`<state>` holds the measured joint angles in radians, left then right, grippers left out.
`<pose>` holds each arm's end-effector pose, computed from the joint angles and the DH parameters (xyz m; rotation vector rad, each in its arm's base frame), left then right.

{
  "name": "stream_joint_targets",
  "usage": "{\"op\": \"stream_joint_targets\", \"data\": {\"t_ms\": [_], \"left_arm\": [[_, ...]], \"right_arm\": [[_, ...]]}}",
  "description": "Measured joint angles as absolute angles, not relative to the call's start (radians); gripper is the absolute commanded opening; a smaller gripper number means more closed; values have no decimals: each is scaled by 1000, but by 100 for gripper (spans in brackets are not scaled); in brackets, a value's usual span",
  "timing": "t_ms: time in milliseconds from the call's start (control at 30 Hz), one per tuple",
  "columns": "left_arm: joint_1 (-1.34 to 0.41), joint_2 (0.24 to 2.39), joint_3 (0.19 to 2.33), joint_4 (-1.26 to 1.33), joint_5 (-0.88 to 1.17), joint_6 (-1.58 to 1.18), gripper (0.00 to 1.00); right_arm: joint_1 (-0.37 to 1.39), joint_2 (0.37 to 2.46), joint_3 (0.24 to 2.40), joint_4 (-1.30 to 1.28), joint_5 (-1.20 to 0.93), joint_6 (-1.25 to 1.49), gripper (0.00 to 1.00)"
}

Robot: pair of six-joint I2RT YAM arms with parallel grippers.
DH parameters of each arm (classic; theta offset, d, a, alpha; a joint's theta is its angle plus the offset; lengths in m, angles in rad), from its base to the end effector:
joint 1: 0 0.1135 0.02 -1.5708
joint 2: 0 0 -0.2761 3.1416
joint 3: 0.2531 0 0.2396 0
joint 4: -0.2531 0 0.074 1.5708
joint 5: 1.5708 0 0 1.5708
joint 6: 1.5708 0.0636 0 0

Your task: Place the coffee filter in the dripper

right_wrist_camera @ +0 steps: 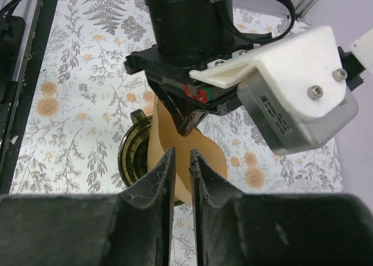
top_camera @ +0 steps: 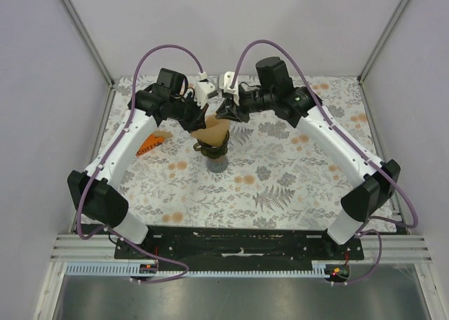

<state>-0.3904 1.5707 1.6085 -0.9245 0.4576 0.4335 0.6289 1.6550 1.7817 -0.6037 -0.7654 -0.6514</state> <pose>0.2966 -0.1525 0.3568 1.1425 2.1181 -0.5400 0.2751 0.2546 0.4224 -1.5306 1.2640 0.7629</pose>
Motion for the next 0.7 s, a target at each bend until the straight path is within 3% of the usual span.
{"op": "stream_joint_targets", "data": {"t_ms": [533, 700], "left_arm": [[-390, 1563, 1608, -925, 464, 433, 3], [-390, 1562, 1609, -925, 462, 430, 30]], "right_arm": [[633, 1732, 1691, -576, -766, -630, 18], [646, 1732, 1678, -572, -751, -661, 18]]}}
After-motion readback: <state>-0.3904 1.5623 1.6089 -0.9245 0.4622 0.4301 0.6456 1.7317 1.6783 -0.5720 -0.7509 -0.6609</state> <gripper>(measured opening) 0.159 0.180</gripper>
